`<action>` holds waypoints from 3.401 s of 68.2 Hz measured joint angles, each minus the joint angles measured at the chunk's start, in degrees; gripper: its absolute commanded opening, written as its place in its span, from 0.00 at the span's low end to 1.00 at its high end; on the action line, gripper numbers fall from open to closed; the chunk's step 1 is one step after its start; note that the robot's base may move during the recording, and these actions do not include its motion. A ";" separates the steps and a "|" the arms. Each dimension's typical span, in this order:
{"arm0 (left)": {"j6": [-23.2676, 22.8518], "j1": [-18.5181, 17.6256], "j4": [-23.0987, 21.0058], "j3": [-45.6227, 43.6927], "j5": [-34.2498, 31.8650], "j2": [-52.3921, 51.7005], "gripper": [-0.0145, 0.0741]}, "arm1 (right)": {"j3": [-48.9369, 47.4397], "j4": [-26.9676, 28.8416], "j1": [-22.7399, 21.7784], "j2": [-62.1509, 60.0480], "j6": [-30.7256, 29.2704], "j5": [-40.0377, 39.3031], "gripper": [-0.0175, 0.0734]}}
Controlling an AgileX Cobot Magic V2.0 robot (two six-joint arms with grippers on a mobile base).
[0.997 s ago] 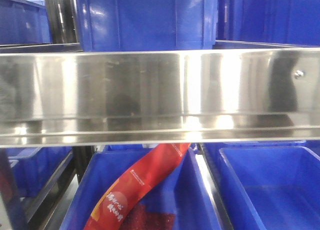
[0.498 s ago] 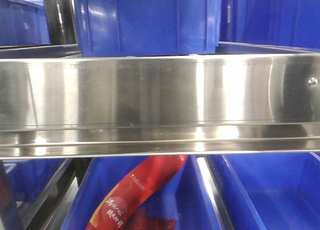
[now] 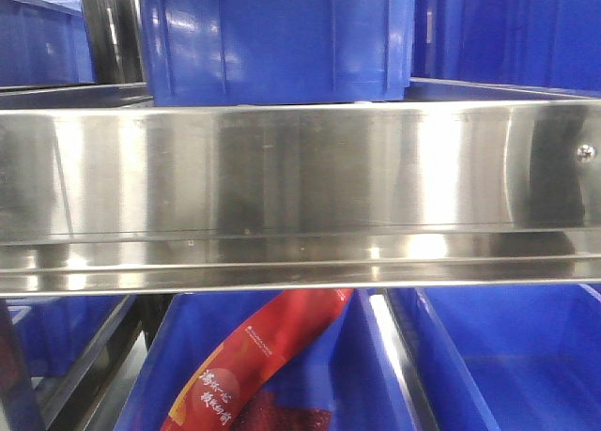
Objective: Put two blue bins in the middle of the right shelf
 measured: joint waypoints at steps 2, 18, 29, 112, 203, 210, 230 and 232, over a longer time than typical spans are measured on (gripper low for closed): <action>0.00 0.00 0.00 0.00 0.00 0.00 0.04 | 0.00 0.00 0.00 0.00 0.00 0.00 0.02; 0.00 0.00 0.00 0.00 0.00 0.00 0.04 | 0.00 0.00 0.00 0.00 0.00 -0.28 0.02; 0.00 0.00 0.00 0.00 -1.35 0.00 0.04 | 0.00 0.00 0.00 0.00 0.00 -1.99 0.02; 0.47 0.00 0.40 18.28 6.40 0.02 0.04 | 20.09 3.75 0.30 2.14 -1.06 2.64 0.02; 2.40 0.00 4.70 17.70 2.67 -13.83 0.44 | 20.02 -9.29 -0.02 -10.11 -0.96 -3.12 0.22; 2.40 0.00 7.26 18.54 2.08 -17.53 0.11 | 24.83 -10.95 -0.02 -13.76 -0.96 -5.10 0.01; 2.39 0.00 9.77 31.82 -5.71 -27.51 0.04 | 44.93 -12.27 -0.02 -24.71 -0.25 -16.53 0.01; 1.98 0.00 9.77 34.03 -6.88 -28.76 0.04 | 46.94 -12.27 -0.02 -26.21 -0.25 -17.91 0.01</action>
